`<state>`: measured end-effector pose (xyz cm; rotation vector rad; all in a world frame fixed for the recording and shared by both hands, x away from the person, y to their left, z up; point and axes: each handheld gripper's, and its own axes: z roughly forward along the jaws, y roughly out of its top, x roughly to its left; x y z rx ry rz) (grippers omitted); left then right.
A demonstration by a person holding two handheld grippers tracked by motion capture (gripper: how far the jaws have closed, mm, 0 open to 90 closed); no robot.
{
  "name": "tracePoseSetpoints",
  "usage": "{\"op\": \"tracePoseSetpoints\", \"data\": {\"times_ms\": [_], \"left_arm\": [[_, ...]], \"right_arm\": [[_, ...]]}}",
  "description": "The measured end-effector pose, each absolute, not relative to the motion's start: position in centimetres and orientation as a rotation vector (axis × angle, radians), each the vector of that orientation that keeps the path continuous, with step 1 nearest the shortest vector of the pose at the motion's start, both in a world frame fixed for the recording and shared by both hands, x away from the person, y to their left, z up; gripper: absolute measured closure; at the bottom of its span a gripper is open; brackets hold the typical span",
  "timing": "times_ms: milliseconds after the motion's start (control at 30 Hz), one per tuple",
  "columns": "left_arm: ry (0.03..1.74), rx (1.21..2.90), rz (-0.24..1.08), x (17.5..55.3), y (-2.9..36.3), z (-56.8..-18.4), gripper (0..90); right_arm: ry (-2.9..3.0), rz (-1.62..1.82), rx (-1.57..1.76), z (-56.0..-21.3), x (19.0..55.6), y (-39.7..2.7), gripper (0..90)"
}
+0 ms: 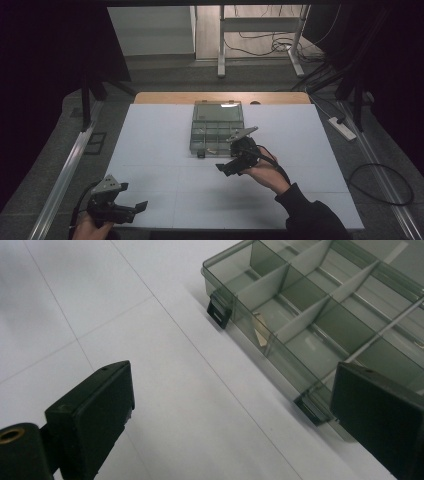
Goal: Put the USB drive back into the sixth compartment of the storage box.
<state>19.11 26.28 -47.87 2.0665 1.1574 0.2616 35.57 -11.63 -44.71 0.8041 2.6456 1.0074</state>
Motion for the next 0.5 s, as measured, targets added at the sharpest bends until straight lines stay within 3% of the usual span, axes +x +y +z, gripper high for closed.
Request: {"op": "tracePoseSetpoints", "data": {"times_ms": [500], "left_arm": [[1.155, 2.066, 0.263, 19.1, 26.3, -47.9, 3.9]], "right_arm": [[2.625, 0.987, 0.804, -44.8, 34.6, -13.7, 3.6]]}}
